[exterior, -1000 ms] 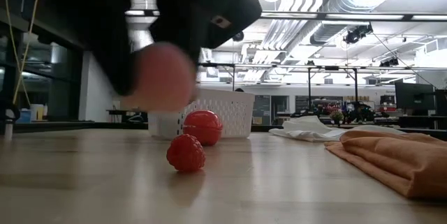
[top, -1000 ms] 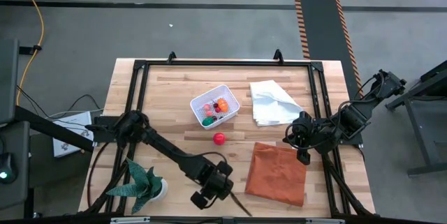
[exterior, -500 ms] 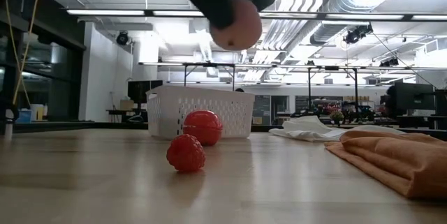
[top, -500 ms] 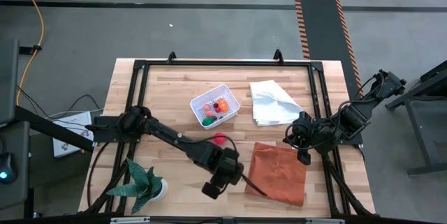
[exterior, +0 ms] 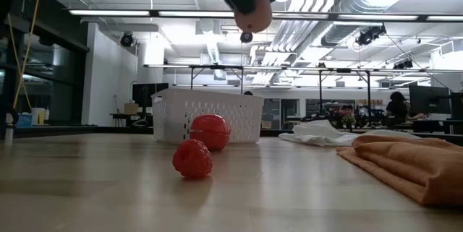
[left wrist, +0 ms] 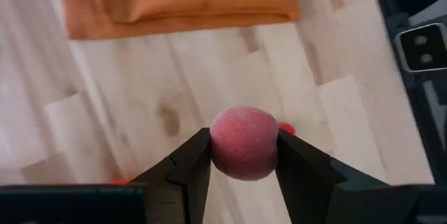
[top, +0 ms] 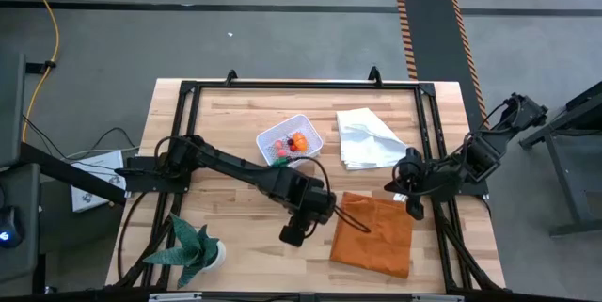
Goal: Pick and placing Produce into tupperware
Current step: Put the apricot in the basket
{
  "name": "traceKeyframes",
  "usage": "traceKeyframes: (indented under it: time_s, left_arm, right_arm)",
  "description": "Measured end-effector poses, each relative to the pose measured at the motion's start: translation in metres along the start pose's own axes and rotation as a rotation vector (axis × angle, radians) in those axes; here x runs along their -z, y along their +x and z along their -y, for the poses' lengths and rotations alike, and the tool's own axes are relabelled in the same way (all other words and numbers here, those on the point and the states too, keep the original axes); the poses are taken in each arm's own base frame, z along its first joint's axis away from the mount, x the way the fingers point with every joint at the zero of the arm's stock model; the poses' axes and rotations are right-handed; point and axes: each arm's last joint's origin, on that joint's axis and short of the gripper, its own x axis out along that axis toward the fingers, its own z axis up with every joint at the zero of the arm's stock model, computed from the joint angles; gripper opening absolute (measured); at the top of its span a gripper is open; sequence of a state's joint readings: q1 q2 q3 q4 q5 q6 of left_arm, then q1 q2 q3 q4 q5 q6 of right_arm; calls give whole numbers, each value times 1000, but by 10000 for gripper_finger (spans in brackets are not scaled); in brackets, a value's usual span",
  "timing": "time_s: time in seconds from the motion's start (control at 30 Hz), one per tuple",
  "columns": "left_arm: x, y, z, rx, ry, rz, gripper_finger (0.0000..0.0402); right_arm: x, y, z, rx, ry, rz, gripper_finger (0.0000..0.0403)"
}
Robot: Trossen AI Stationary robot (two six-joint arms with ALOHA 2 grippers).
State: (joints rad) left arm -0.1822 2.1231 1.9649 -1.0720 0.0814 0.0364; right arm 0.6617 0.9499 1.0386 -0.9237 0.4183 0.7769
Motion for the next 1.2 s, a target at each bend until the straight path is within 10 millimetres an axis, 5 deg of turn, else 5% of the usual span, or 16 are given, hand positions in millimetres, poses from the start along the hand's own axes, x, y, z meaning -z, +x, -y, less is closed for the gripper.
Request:
traceKeyframes:
  time_s: [0.77, 1.2]
  left_arm:
    - [28, -28, -101, -101, -203, -154, 125]
    - [72, -48, -177, -163, -400, -300, 126]
  right_arm:
    - [0, -14, 9, -19, -22, 26, 0]
    - [0, -14, 10, -9, -19, 35, 0]
